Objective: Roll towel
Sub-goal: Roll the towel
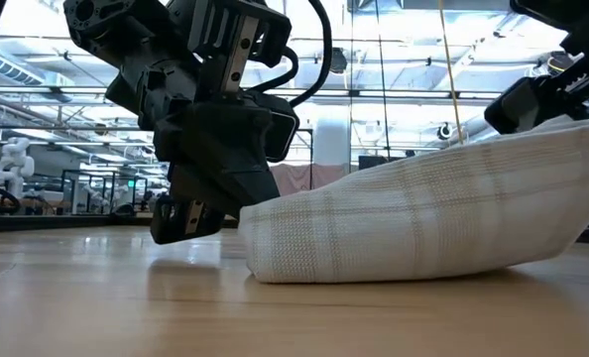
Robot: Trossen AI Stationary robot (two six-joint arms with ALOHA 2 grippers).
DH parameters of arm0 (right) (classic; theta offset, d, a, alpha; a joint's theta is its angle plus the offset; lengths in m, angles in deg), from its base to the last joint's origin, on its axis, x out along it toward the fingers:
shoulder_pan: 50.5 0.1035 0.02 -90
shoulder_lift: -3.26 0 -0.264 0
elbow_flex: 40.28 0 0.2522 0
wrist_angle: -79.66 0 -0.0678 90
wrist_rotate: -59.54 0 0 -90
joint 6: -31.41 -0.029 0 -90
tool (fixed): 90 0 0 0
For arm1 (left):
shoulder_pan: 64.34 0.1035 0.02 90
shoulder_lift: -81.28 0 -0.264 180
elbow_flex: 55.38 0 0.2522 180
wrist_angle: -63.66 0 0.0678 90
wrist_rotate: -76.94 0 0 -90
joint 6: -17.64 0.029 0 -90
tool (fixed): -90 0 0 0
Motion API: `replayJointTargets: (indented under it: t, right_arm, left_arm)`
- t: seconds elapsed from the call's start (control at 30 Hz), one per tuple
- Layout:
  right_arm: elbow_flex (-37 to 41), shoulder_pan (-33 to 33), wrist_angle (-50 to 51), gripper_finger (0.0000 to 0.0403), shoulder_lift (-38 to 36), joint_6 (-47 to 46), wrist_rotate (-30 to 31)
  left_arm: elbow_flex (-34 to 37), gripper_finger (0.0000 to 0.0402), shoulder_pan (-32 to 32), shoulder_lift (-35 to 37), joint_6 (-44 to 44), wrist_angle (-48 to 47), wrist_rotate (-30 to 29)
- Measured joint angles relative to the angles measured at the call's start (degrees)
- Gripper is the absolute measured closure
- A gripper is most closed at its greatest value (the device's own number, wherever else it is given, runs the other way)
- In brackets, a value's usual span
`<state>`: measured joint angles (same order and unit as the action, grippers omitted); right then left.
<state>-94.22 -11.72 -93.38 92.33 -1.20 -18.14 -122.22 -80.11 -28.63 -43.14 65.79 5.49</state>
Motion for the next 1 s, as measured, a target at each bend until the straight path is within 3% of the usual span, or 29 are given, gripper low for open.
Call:
replayJointTargets:
  t: [0.43,0.93,1.0]
  right_arm:
    - [0.0,0.3,-5.3,0.0177,4.2,2.3,4.4]
    - [0.0,0.3,-5.8,0.0384,4.3,2.0,4.4]
    - [0.0,0.3,-5.8,0.0394,4.3,2.0,4.3]
  left_arm:
    - [0.0,0.0398,0.0,0.0,-0.4,-0.7,-0.1]
    - [0.0,0.0398,0.0,0.0,-0.4,-0.6,-0.4]
    - [0.0,0.0396,0.0,0.0,-0.4,-0.5,-0.4]
